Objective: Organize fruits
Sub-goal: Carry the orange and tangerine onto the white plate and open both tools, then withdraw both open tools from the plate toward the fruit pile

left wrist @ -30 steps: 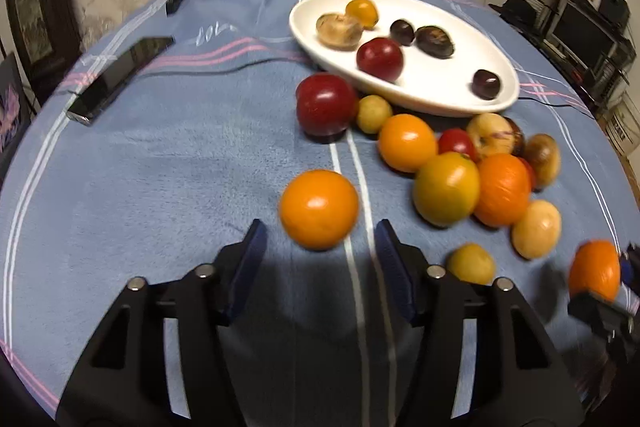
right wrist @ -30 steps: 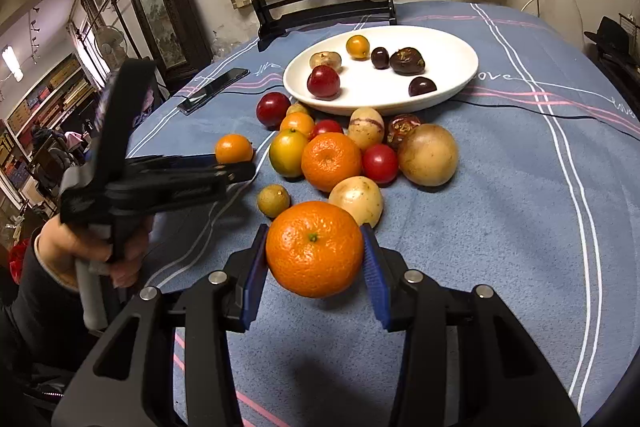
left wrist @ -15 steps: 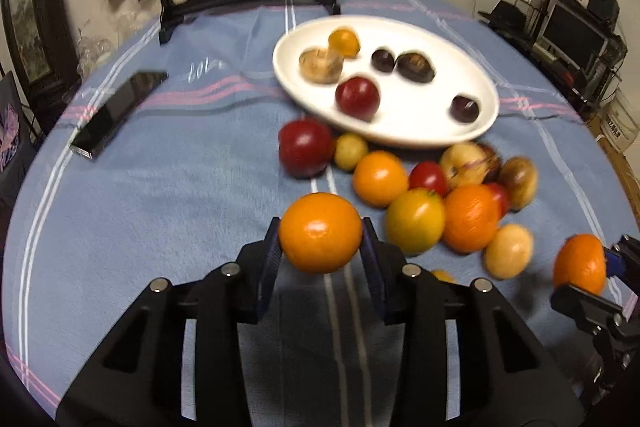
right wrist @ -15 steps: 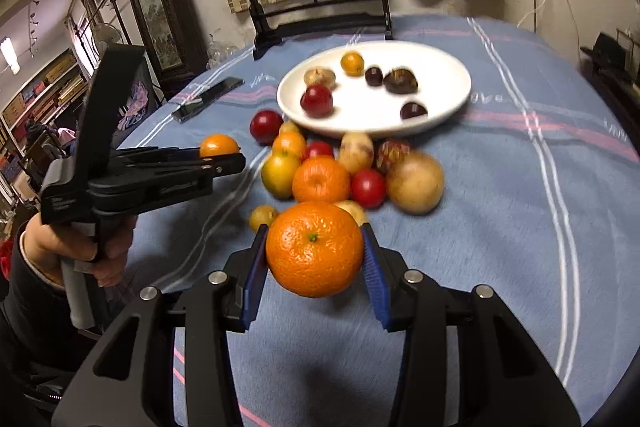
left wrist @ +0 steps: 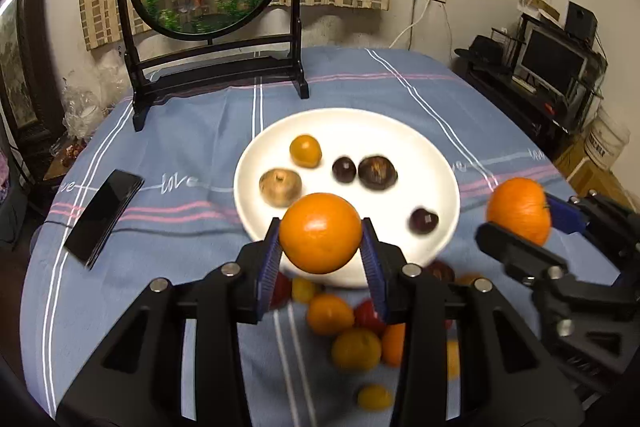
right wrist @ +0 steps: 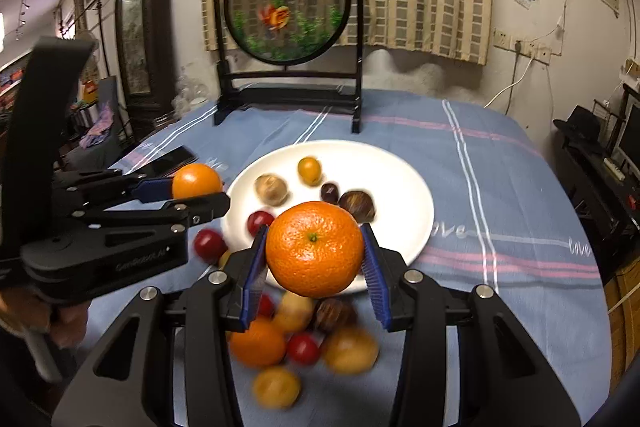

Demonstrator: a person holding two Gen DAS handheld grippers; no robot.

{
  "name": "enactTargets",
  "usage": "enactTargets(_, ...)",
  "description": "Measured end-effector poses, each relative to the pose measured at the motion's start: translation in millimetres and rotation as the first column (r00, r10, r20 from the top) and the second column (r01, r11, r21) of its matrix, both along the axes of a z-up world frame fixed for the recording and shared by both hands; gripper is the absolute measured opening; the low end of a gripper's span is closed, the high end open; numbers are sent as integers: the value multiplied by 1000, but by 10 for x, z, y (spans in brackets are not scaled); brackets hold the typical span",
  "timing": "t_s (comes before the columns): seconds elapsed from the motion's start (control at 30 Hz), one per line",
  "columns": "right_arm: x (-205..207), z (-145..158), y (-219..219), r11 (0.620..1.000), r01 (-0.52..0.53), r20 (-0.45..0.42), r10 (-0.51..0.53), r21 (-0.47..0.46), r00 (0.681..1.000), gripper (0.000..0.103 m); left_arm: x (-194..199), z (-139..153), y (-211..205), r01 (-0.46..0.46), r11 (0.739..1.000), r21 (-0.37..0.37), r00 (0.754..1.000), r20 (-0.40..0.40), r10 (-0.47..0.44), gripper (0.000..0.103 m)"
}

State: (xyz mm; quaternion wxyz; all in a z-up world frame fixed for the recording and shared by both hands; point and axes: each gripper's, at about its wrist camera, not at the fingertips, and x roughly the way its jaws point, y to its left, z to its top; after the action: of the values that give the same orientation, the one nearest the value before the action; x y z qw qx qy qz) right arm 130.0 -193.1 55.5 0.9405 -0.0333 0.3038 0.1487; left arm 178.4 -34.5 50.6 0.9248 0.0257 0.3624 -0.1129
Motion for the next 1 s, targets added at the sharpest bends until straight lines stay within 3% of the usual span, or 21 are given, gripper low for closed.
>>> enactTargets(0.37, 1012, -411, 79, 993, 70, -100, -79, -95, 992, 44, 803, -367, -150, -44, 998, 48, 995, -88, 49, 39)
enactTargets(0.57, 1219, -609, 134, 986, 86, -144, -106, -143, 984, 45, 1020, -582, -155, -56, 996, 63, 988, -138, 64, 39)
enactTargets(0.67, 1246, -641, 138, 983, 87, -145, -111, -165, 983, 51, 1061, -635, -131, -76, 996, 53, 985, -153, 83, 41)
enactTargets(0.83, 1187, -575, 55, 983, 108, -118, -126, -149, 985, 60, 1002, -540, -74, -118, 991, 70, 988, -96, 125, 64)
enactTargets(1.0, 1053, -512, -30, 986, 120, -122, -134, -120, 983, 61, 901, -389, 0, -138, 990, 28, 988, -71, 140, 77)
